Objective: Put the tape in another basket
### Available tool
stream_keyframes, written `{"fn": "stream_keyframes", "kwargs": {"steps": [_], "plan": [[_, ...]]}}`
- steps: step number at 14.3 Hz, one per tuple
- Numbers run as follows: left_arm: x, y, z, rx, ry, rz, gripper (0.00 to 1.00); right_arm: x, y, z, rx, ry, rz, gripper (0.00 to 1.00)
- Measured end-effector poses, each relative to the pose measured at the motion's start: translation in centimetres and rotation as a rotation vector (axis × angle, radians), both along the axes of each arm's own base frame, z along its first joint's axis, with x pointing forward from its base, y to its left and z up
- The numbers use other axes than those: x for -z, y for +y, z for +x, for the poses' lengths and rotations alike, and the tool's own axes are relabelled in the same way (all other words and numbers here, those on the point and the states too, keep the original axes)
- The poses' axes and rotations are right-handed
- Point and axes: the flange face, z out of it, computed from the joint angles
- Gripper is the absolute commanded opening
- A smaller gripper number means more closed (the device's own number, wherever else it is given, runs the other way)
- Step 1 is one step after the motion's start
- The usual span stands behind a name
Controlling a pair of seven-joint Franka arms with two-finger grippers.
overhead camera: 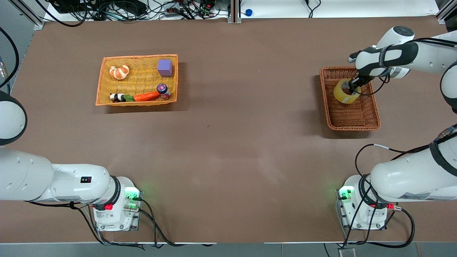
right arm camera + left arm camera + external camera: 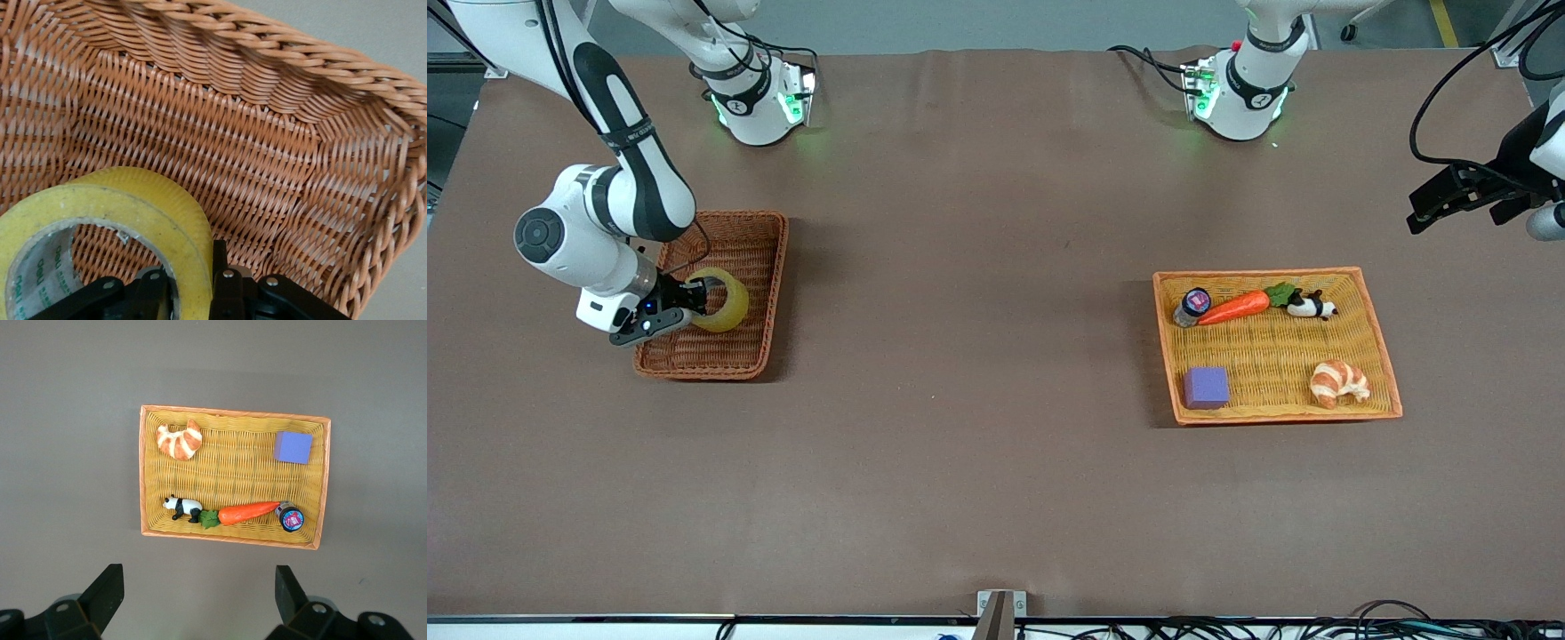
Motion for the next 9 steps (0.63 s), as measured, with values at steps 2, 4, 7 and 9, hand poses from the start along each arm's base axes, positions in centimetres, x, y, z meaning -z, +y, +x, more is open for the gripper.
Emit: {"fn": "stream_keyframes", "kwargs": {"steps": [2,4,7,9], "plan": [[0.0,0.0,0.0,0.000,0.000,0.000,1.00,-0.1,-0.3,0.1,0.001,-0.023,-0.004,0.41],[0.0,0.0,0.0,-0.001,0.000,0.000,1.00,-0.1,-0.4,0.1,0.000,-0.026,-0.004,1.00],[0.0,0.0,0.0,-0.001,0.001,0.000,1.00,-0.7,-1.2,0.4,-0.005,-0.039,-0.005,1.00],[0.1,0.0,0.0,0.000,0.002,0.000,1.00,-2.3,-1.9,1.2,0.003,-0.039,-0.001,1.00]]}}
